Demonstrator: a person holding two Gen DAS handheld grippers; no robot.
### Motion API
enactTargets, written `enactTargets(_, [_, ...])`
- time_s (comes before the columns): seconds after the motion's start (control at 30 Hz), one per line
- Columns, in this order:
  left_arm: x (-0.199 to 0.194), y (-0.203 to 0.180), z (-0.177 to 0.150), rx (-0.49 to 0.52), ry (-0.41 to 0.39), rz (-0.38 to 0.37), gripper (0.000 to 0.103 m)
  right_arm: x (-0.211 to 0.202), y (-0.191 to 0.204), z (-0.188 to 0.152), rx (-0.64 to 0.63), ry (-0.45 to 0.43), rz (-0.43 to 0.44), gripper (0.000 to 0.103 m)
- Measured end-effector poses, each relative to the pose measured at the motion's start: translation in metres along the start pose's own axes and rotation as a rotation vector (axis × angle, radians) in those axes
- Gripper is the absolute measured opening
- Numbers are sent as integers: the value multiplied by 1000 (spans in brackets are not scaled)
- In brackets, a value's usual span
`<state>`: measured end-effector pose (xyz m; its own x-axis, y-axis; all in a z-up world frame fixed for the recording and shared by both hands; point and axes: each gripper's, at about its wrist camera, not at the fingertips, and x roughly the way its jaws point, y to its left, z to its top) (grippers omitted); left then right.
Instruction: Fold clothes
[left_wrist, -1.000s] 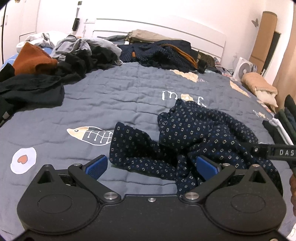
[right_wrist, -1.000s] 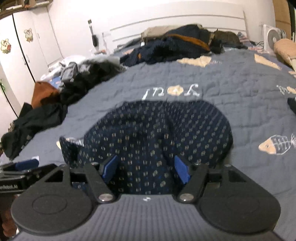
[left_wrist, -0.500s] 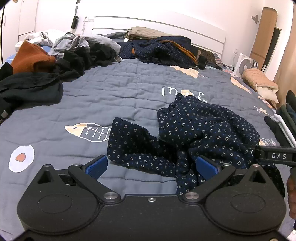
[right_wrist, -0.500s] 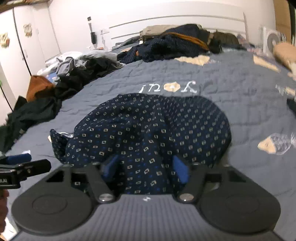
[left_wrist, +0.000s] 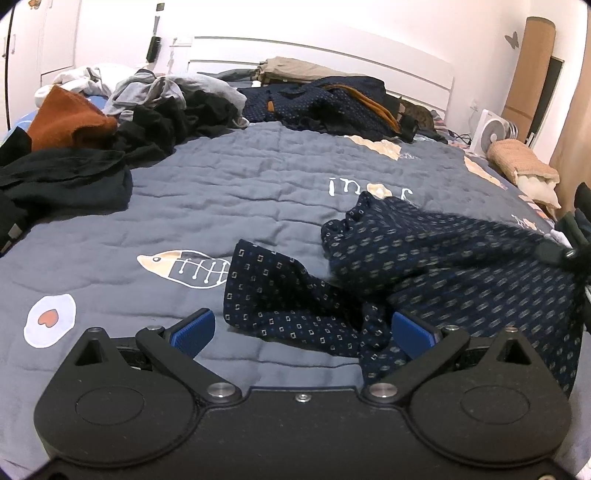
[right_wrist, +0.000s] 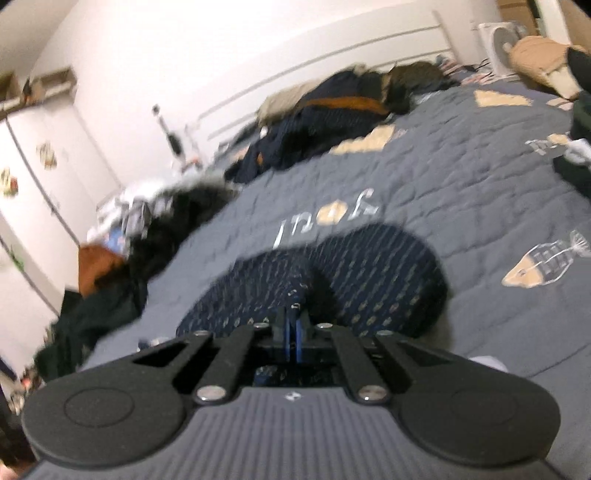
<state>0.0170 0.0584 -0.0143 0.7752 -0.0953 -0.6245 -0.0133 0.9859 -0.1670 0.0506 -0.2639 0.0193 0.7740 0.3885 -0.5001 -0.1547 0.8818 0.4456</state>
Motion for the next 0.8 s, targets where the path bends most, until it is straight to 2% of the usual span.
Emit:
enactTargets(0.17, [0, 1, 1, 0, -2, -7, 103, -25, -24, 18, 26, -67, -62, 3])
enactTargets(0.3, [1, -4, -1, 20, -4, -33, 103, -35, -39, 27, -34, -87, -181, 3])
enactTargets(0.47, [2, -12, -4, 58, -4, -52, 103, -20, -58, 22, -66, 8, -282, 3])
enactTargets(0.63, [5, -19, -6, 83, 6, -53, 103, 3, -55, 7, -174, 110, -343, 7])
enactTargets(0.73, [4, -23, -5, 88, 5, -39, 103, -3, -56, 10, -162, 91, -337, 11])
enactTargets(0.8, [2, -25, -4, 98, -2, 4, 103, -11, -58, 14, -131, 57, -323, 15])
